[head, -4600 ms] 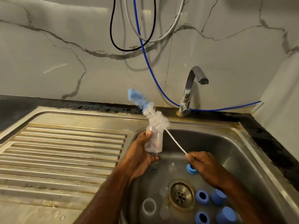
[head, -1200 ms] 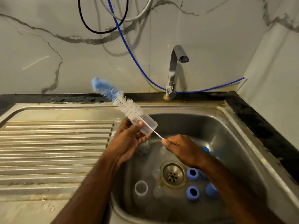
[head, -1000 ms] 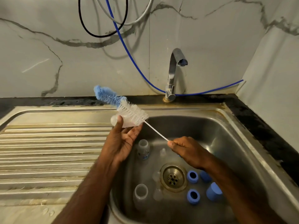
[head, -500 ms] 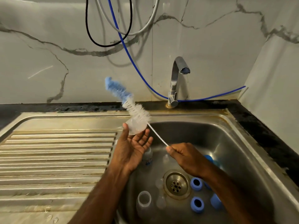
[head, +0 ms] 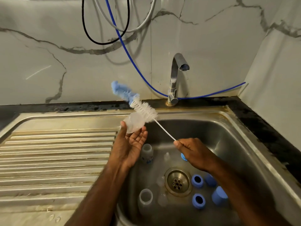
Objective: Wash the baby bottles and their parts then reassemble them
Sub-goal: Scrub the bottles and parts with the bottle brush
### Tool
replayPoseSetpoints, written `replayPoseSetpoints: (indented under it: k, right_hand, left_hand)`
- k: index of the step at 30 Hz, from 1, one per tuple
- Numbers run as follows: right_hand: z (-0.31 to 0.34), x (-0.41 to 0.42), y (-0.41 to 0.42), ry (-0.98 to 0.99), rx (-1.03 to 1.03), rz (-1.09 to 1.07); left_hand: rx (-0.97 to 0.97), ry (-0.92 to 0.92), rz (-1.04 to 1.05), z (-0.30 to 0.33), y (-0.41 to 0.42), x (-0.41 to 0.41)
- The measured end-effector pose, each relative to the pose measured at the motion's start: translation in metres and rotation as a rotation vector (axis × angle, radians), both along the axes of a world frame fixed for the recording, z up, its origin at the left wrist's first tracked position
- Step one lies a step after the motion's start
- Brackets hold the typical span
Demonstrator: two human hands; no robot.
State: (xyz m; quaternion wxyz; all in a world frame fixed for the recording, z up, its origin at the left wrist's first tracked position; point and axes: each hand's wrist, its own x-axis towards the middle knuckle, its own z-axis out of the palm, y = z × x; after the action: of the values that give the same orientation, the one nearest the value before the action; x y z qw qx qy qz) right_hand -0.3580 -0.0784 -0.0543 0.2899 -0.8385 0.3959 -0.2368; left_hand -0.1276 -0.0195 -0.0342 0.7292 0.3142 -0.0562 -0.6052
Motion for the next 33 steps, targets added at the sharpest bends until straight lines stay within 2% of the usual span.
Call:
replayPoseSetpoints:
  k: [2,6,12,14,16,18,19,23,25,28,30,33]
  right_hand:
    - [-0.004,0.008,0.002,-0.01,0.007,0.026]
    - [0.0,-0.004,-0.002,0.032,0.068,0.091]
    - [-0.004,0.012,0.007,-0.019,0.094,0.104]
    - [-0.005,0.012,0.005,0.009,0.068,0.073]
    - [-0.003,0.002,-0.001,0.003,0.051,-0.04]
    - [-0.002,-0.007,-0.008,0.003,0.035,-0.129]
    - [-0.002,-0.01,-0.01,0.007,0.028,-0.147]
    - [-0.002,-0.011,-0.01,0.024,0.032,-0.153]
    - [-0.003,-0.012,-0.011,0.038,0.076,-0.165]
    - [-0.004,-0.016,-0.011,0.09,0.125,-0.173]
    - [-0.005,-0.02,-0.009,0.101,0.145,-0.181]
    - [-0.006,-0.023,-0.008,0.087,0.171,-0.202]
  left_hand:
    - [0.015,-0.025,-0.022,-0.001,0.0,-0.008]
    - [-0.027,0.064,0.017,0.002,-0.003,0.003]
    - [-0.016,0.014,-0.061,-0.003,0.001,-0.015]
    - [-0.001,0.012,-0.028,-0.003,0.0,-0.008]
    - [0.008,-0.067,-0.02,-0.003,-0.001,-0.002]
    - [-0.005,-0.24,-0.018,-0.004,0.001,0.0]
    - [-0.018,-0.384,-0.012,-0.005,0.003,0.001]
    - [-0.009,-1.322,0.005,-0.008,0.012,0.005]
    - [-0.055,-1.586,-0.026,-0.005,0.016,0.004]
    - [-0.263,-1.742,-0.083,-0.006,0.019,-0.002]
    - [-0.23,-1.807,-0.189,-0.009,0.021,-0.006]
    - [-0.07,-2.0,-0.333,-0.021,0.02,-0.011]
